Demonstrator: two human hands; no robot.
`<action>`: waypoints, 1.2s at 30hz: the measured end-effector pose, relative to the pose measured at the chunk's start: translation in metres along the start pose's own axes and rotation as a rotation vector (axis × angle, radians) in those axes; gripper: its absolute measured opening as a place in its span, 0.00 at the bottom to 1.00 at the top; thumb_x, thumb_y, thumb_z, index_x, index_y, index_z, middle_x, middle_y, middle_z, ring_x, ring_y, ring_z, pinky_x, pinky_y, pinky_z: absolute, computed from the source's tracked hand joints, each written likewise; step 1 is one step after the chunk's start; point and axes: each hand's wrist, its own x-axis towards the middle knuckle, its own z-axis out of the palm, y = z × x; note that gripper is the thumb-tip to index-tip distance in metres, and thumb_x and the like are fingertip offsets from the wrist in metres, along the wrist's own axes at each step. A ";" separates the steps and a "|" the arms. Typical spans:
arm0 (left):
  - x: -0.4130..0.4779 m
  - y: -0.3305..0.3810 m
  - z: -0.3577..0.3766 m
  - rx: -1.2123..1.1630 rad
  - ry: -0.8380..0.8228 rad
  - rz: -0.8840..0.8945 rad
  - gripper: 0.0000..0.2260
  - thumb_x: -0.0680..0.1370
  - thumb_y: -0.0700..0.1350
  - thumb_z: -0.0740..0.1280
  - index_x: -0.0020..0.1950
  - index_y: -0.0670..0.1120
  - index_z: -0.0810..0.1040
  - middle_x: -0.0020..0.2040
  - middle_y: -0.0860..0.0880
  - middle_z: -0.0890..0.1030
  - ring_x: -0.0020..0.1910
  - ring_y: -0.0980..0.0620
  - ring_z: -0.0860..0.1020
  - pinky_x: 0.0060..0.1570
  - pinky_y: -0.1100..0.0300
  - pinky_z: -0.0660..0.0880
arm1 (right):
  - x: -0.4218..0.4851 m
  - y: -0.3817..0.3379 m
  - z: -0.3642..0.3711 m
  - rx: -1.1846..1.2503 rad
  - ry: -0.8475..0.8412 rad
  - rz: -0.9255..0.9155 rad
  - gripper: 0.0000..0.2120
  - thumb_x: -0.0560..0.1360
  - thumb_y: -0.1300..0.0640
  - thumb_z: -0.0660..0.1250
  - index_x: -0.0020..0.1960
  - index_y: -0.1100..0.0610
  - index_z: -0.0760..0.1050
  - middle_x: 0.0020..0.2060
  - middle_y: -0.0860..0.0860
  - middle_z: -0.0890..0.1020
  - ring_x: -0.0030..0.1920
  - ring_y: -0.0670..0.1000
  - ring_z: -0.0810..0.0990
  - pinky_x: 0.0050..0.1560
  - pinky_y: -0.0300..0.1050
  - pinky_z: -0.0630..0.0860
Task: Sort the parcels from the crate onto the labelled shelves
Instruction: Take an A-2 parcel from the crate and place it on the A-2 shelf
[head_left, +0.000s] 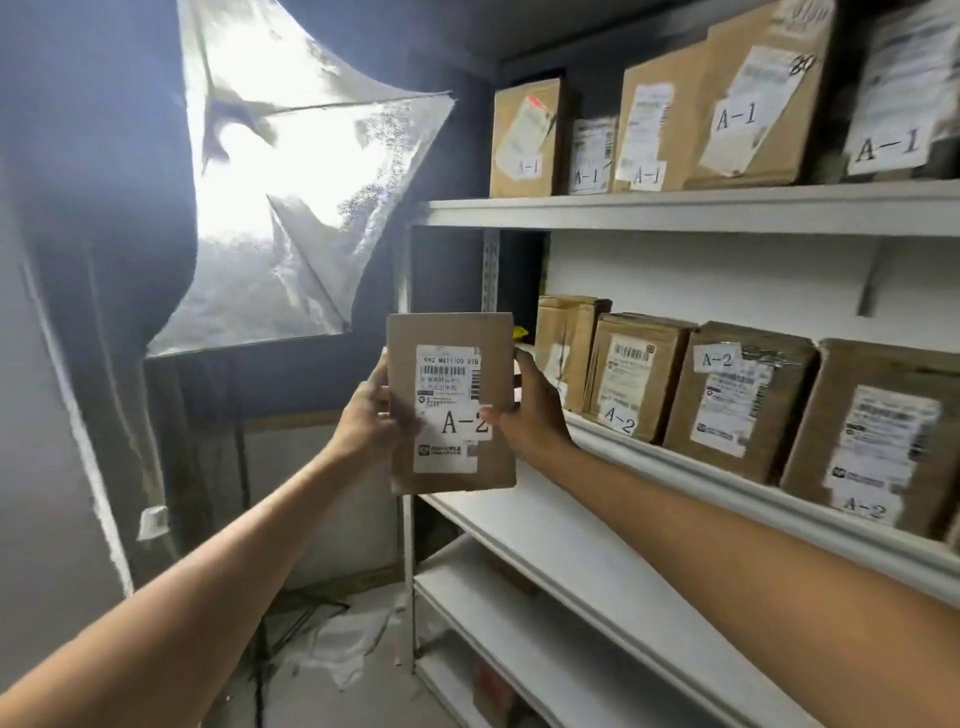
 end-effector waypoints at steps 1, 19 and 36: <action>0.012 -0.005 0.004 0.006 -0.014 0.007 0.37 0.71 0.25 0.65 0.70 0.58 0.65 0.42 0.53 0.77 0.45 0.54 0.78 0.35 0.61 0.81 | 0.009 0.004 -0.001 -0.013 -0.003 -0.003 0.35 0.71 0.63 0.72 0.72 0.52 0.59 0.65 0.55 0.74 0.64 0.57 0.74 0.60 0.56 0.76; 0.283 -0.058 0.036 0.011 -0.139 0.103 0.38 0.72 0.26 0.66 0.75 0.56 0.61 0.52 0.44 0.76 0.55 0.42 0.79 0.51 0.41 0.79 | 0.257 0.065 0.015 -0.130 0.091 -0.104 0.57 0.61 0.73 0.77 0.77 0.45 0.47 0.67 0.57 0.66 0.62 0.52 0.70 0.57 0.50 0.76; 0.431 -0.176 0.087 -0.090 -0.388 0.096 0.33 0.75 0.27 0.63 0.74 0.53 0.62 0.54 0.56 0.78 0.49 0.61 0.79 0.37 0.67 0.79 | 0.362 0.095 0.037 -0.814 0.014 0.079 0.30 0.74 0.65 0.67 0.72 0.59 0.57 0.60 0.63 0.70 0.56 0.61 0.73 0.51 0.47 0.72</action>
